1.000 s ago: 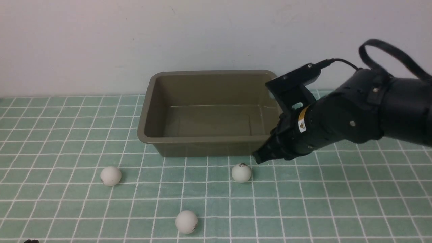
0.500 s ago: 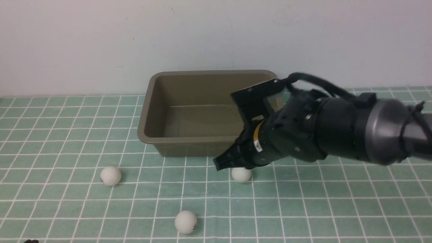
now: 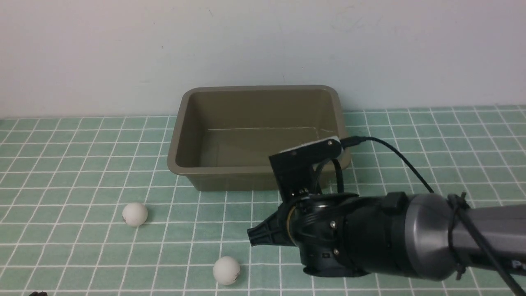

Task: Put the table tennis balls in the box on the green coffee tablecloth.
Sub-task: 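Reach for and grasp a ping pong ball on the table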

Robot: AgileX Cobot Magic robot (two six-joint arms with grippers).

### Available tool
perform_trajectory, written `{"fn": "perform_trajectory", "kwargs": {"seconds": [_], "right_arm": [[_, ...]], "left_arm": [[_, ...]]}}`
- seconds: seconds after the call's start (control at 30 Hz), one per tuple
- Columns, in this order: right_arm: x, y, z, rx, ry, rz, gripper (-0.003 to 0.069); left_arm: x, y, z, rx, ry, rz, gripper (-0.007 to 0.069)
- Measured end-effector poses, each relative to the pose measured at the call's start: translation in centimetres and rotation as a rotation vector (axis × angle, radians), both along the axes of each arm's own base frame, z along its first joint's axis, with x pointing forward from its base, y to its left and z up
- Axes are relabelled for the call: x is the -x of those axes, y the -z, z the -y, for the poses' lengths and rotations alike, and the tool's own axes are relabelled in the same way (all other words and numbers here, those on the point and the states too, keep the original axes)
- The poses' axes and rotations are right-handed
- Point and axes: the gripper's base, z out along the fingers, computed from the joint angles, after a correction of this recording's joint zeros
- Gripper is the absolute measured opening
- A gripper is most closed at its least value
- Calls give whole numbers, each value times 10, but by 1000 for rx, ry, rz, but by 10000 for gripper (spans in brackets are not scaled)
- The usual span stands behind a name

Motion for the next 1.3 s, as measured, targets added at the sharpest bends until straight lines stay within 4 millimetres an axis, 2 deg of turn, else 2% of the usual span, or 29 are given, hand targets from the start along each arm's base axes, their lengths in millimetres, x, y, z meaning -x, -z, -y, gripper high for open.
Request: {"fn": "perform_trajectory", "kwargs": {"seconds": [0.17,0.43,0.53,0.6,0.8,0.93,1.03,1.13,1.3], "right_arm": [[2,13,10,-18,55,-35,-10],[2,12,1,-132,19,-46,-6],[3,11,-2,-183,29,-56,20],[3,11,-4,-209,25,-60,60],[4,11,-4,-224,42,-74,241],[2,12,0,-198,75,-72,432],[-5,12,9,-182,119,-68,531],[-16,13,21,-185,177,-72,583],[-27,12,29,-207,176,-69,599]], "left_arm": [[0,0,0,0,0,0,-4],[0,0,0,0,0,0,-4],[0,0,0,0,0,0,-4],[0,0,0,0,0,0,-4],[0,0,0,0,0,0,-4],[0,0,0,0,0,0,-4],[0,0,0,0,0,0,-4],[0,0,0,0,0,0,-4],[0,0,0,0,0,0,-4]]}}
